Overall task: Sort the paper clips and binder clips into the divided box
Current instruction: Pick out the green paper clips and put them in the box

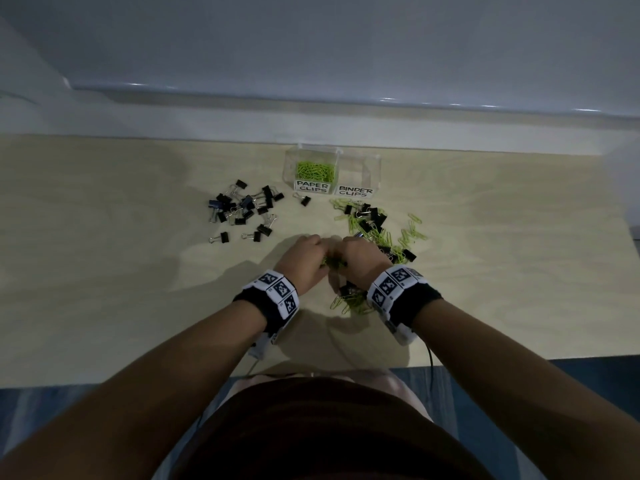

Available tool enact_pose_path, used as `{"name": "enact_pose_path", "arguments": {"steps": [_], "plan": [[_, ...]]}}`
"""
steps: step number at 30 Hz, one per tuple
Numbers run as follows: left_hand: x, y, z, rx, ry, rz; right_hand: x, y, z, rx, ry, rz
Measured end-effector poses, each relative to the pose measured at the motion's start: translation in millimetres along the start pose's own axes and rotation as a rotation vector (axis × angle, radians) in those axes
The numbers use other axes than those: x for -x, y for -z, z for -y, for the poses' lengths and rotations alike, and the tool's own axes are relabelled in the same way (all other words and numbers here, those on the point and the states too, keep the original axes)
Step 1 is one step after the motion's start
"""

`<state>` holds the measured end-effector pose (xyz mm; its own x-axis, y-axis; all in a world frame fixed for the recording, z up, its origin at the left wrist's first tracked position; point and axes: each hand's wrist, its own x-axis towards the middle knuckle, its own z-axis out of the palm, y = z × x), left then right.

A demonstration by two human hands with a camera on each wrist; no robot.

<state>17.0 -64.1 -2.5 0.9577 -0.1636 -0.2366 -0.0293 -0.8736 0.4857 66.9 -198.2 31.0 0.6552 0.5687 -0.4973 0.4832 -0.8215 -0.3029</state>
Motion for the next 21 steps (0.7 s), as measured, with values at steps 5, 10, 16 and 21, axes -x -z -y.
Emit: {"name": "enact_pose_path", "arguments": {"steps": [5, 10, 16, 21], "plan": [[-1.7, 1.5, -5.8, -0.12, 0.035, 0.052, -6.2, 2.7, 0.4, 0.104, -0.038, 0.026], [-6.1, 10.6, -12.2, -0.217, 0.061, 0.105, -10.7, 10.4, 1.1, 0.043, -0.084, 0.016], [-12.9, 33.2, 5.9, 0.132, 0.241, 0.023, -22.0, 15.7, -15.5, -0.413, -0.127, -0.061], [-29.5, 71.7, 13.6, 0.396, 0.292, -0.14, -30.9, 37.8, -21.8, -0.803, -0.194, -0.192]]}}
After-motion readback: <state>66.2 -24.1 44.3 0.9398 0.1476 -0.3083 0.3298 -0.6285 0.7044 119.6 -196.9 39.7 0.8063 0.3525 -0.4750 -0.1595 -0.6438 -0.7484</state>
